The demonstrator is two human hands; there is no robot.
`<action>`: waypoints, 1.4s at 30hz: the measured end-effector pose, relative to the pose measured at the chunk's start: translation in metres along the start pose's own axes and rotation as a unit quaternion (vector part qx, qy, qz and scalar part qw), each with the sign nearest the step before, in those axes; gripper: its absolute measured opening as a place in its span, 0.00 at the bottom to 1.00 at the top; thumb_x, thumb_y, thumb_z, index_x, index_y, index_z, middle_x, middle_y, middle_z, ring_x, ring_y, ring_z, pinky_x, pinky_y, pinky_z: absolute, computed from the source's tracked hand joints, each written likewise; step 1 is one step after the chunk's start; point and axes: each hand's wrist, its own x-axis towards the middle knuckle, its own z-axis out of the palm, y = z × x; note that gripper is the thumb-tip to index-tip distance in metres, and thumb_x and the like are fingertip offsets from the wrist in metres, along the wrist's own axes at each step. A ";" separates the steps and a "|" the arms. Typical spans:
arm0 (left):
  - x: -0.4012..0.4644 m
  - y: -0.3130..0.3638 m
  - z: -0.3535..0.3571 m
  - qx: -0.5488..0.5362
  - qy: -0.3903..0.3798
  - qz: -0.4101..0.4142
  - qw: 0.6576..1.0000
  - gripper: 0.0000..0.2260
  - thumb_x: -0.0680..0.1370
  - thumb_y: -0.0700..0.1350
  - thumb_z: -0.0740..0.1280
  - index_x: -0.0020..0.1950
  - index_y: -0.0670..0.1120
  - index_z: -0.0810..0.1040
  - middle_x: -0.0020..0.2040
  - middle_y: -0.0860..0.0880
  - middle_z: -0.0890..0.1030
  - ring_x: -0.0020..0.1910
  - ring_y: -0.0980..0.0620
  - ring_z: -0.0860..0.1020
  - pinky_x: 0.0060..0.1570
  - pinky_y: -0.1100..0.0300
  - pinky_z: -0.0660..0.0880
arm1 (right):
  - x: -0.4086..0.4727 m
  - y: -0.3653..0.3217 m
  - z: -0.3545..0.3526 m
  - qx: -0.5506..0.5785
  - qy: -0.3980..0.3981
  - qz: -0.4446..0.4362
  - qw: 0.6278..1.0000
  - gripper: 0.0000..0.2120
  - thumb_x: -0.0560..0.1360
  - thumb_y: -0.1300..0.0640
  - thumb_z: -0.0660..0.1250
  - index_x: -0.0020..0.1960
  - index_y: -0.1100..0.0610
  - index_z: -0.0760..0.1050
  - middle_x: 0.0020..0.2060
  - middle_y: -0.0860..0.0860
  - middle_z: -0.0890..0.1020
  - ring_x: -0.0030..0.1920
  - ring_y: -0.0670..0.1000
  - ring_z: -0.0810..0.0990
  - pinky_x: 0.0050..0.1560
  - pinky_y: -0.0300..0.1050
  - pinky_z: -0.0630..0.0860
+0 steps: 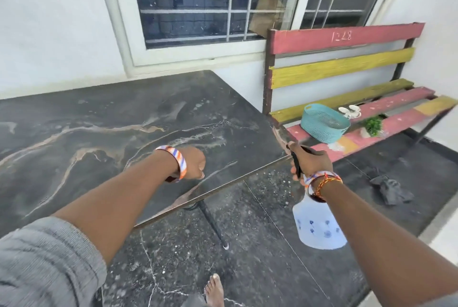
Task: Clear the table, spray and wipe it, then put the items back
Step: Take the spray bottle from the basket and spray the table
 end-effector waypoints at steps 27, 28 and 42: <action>0.370 0.161 -0.168 0.025 0.058 0.196 0.978 0.09 0.78 0.45 0.59 0.47 0.41 0.75 0.46 0.43 0.76 0.52 0.41 0.77 0.53 0.51 0.75 | 0.332 -0.040 -0.113 0.011 0.098 -0.003 0.995 0.10 0.71 0.72 0.62 0.48 0.62 0.76 0.34 0.54 0.73 0.33 0.52 0.69 0.33 0.41 0.67; 0.387 0.170 -0.172 0.020 0.050 0.193 0.980 0.11 0.78 0.45 0.59 0.52 0.41 0.76 0.51 0.42 0.78 0.55 0.41 0.77 0.55 0.53 0.74 | 0.350 -0.040 -0.121 0.031 0.108 0.006 0.994 0.11 0.72 0.71 0.62 0.51 0.61 0.75 0.37 0.55 0.74 0.35 0.53 0.71 0.35 0.43 0.70; 0.558 0.249 -0.177 -0.042 -0.087 0.092 0.991 0.10 0.78 0.42 0.59 0.54 0.40 0.76 0.53 0.43 0.79 0.54 0.43 0.76 0.53 0.54 0.72 | 0.564 -0.081 -0.179 -0.148 0.012 0.012 0.989 0.30 0.66 0.69 0.68 0.63 0.59 0.60 0.35 0.54 0.71 0.38 0.53 0.73 0.36 0.45 0.72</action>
